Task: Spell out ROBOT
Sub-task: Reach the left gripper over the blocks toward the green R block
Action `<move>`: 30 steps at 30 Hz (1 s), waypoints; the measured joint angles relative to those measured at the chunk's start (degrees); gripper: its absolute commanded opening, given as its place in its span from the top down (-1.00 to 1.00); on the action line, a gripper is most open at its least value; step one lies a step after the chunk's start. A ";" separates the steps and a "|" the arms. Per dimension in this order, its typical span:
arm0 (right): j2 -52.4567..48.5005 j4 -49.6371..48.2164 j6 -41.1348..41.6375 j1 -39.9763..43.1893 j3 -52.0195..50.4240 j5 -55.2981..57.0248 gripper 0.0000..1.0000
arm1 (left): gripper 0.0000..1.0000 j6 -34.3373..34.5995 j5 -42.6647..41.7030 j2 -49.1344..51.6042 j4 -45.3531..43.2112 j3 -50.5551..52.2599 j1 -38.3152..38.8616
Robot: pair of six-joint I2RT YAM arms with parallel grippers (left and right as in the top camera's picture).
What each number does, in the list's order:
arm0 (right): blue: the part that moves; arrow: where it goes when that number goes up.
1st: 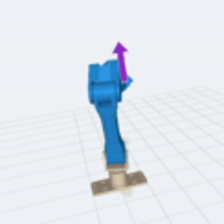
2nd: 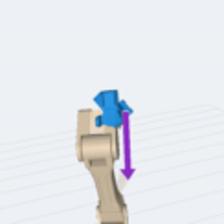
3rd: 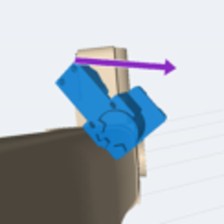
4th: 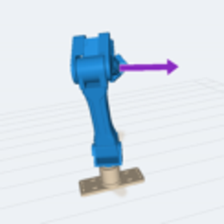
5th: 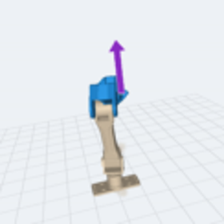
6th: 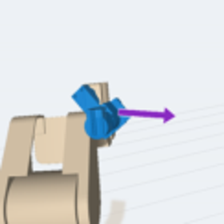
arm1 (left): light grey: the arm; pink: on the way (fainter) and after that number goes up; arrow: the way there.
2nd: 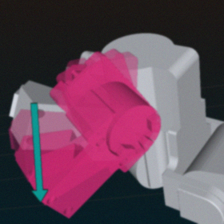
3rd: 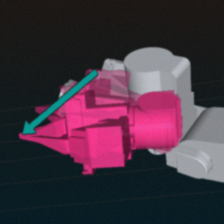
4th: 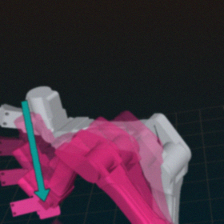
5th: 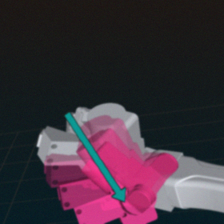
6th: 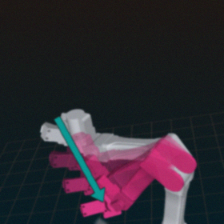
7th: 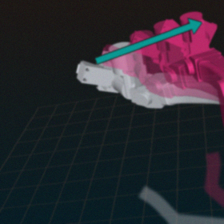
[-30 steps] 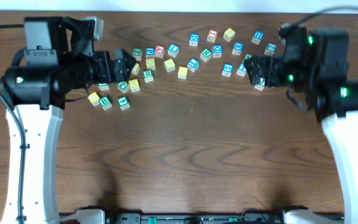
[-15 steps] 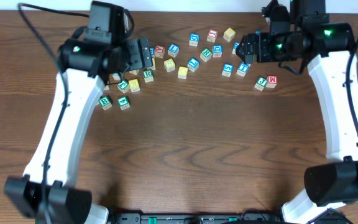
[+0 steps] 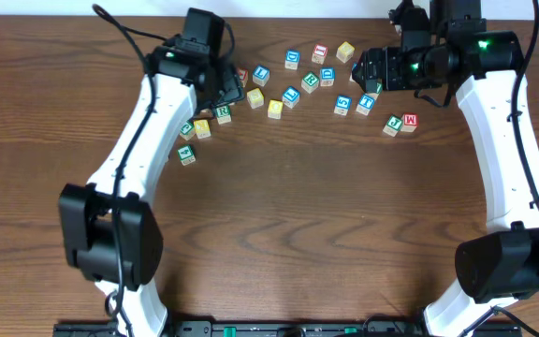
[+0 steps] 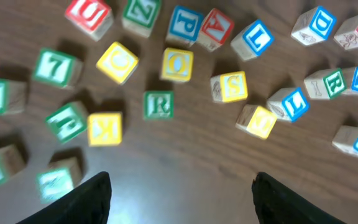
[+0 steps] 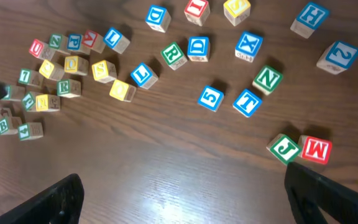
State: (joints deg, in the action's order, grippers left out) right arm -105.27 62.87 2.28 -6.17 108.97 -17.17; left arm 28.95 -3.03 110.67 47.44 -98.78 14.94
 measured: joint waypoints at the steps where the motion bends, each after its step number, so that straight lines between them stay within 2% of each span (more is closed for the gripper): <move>1: 0.00 0.39 0.02 0.00 0.00 0.02 -0.98 | -0.44 0.24 0.11 0.74 -0.94 0.00 0.24; 12: 0.00 3.15 0.00 0.00 0.00 0.74 -0.98 | -0.43 1.11 5.22 12.81 -5.66 -0.04 0.87; 19: 0.00 3.28 0.00 0.00 0.00 0.94 -0.97 | -0.43 1.09 6.45 13.33 -7.87 -0.09 0.87; 22: 0.00 3.30 0.00 -0.02 0.00 1.01 -0.95 | -0.22 1.31 7.02 13.33 -8.24 -0.09 0.87; 26: 0.00 3.30 0.00 -0.13 0.00 1.09 -0.93 | -0.12 1.05 7.67 13.33 -10.05 0.46 0.87; 30: 0.00 3.30 0.00 -0.35 0.00 1.09 -0.93 | -0.11 0.76 7.74 13.33 -10.97 1.29 0.87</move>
State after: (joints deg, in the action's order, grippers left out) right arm -105.27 66.17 2.28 -6.52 108.97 -16.08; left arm 29.71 4.71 124.01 36.47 -97.49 15.81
